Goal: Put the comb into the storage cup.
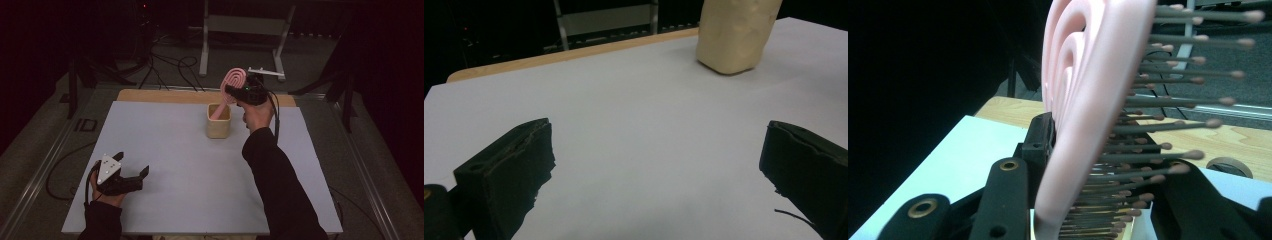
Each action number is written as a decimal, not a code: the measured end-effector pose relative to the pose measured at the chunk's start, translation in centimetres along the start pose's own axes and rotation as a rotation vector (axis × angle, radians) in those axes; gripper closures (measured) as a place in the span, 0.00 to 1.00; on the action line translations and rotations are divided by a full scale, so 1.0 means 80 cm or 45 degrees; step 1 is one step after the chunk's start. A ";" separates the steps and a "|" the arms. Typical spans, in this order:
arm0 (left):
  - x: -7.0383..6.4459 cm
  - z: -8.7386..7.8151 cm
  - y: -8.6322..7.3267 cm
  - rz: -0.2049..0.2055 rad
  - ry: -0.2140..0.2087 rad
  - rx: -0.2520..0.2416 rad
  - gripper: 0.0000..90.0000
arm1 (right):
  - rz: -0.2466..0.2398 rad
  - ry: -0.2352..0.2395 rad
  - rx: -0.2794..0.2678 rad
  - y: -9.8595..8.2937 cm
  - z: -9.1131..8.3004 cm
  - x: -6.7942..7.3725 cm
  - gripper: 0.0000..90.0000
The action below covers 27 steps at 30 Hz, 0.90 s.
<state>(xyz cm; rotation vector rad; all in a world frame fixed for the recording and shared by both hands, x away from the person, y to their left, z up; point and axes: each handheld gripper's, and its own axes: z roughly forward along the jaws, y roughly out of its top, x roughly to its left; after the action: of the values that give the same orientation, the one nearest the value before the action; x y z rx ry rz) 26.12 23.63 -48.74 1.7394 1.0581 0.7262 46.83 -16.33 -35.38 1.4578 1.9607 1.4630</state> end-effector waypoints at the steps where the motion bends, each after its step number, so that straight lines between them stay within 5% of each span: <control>1: 0.000 0.000 0.000 0.000 0.001 0.001 0.02 | -0.001 -0.002 0.000 0.000 0.000 0.000 0.71; 27: 0.000 0.000 0.000 0.000 0.001 0.002 0.02 | -0.018 -0.013 0.019 -0.010 0.010 0.003 0.70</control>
<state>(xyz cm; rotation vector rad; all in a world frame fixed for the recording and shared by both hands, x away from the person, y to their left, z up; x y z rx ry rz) 26.12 23.66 -48.74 1.7406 1.0593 0.7263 46.83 -15.66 -36.33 1.4520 1.9756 1.4354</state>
